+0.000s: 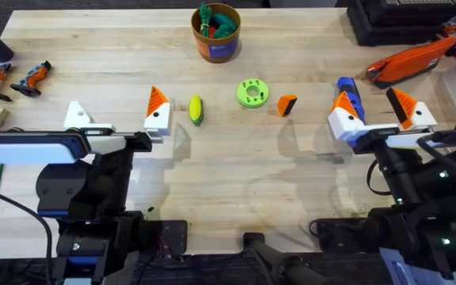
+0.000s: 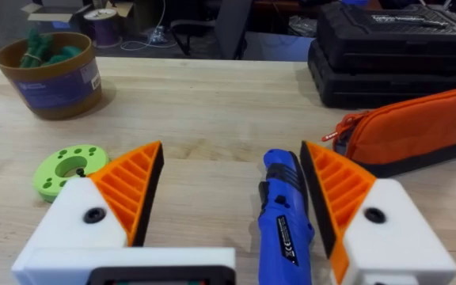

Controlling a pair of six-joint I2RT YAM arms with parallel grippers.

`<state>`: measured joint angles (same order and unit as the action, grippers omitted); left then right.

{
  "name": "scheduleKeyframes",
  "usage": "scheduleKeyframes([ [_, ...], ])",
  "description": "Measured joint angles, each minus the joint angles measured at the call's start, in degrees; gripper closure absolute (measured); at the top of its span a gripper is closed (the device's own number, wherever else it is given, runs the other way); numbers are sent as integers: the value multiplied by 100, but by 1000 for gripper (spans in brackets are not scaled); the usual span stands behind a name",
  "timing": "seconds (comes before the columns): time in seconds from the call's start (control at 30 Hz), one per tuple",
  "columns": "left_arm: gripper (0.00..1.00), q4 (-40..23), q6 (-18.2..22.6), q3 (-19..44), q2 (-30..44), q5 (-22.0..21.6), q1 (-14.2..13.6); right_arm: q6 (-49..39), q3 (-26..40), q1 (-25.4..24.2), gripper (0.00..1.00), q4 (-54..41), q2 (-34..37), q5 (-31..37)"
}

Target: Pick up the gripper from the table and insert it into the empty holder that is missing its gripper. Then pick up a screw, insert it into the mounting hole, and use the screwdriver to tighten it. Finally, clean up the table by picking up the vegetable and placing it into the bucket.

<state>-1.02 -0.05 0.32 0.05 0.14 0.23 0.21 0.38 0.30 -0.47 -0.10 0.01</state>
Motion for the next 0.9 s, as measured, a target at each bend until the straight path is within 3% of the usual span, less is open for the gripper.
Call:
scheduleKeyframes([
  [0.47,15,0,0,0,0,0,0,1,1,0,10,40,0,-10],
  [0.6,15,-38,-47,46,0,0,0,1,10,0,9,602,7,-51],
  [0.73,15,-621,-82,585,0,0,0,8,353,0,10,681,9,-76],
  [0.9,15,-1523,-92,1878,248,0,0,24,1657,0,9,-190,74,-100],
])
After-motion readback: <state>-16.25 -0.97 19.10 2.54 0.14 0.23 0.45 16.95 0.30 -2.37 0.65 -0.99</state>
